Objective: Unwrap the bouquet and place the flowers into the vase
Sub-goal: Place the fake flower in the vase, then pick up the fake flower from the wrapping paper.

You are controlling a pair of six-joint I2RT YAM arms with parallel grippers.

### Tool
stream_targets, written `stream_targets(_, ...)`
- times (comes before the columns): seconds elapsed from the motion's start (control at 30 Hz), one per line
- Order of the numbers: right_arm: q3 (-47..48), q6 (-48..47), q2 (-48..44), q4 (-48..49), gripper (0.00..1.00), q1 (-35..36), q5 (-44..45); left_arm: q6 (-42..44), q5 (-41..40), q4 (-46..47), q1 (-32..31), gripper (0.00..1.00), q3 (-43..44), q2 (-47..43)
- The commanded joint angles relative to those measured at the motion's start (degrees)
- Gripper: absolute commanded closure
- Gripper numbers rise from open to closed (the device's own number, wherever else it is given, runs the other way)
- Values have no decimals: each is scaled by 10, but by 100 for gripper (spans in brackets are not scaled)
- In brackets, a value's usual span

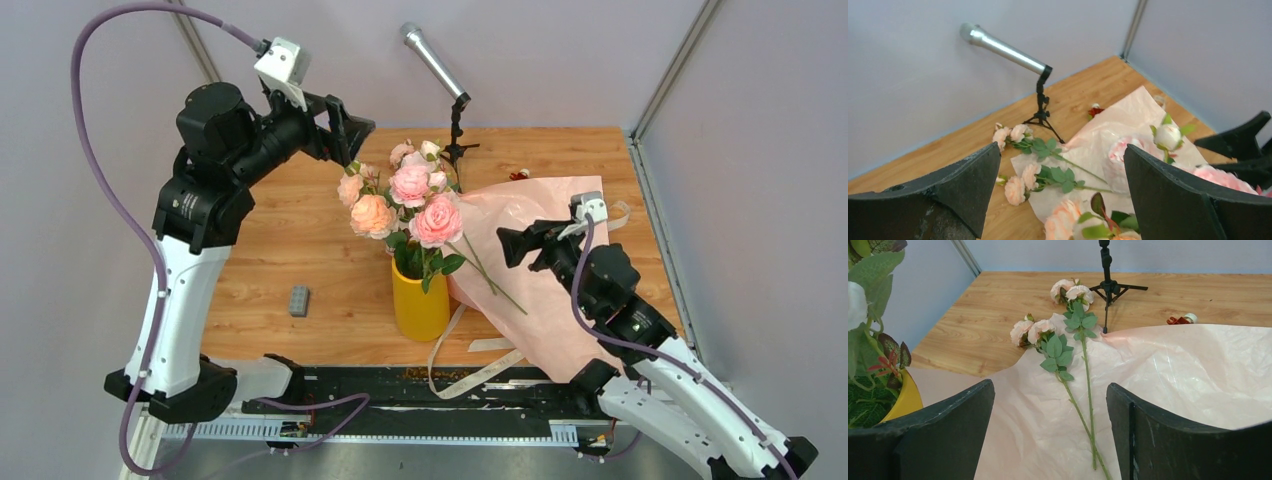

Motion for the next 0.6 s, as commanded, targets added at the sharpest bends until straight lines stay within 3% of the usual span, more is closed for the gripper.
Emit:
stream_targets(0.0, 48, 1, 65, -34, 18, -37, -73, -67, -64, 69, 49, 0, -16, 0)
stream_targets(0.1, 53, 32, 136, -24, 24, -110, -215, -126, -70, 96, 104, 0, -51, 3)
stream_targets(0.17, 54, 26, 178, -5, 25, -138, -263, -141, -68, 115, 138, 0, -88, 1)
stream_targets(0.57, 116, -123, 399, 10, 26, -150, -319, -111, -147, 230, 172, 0, -343, -51)
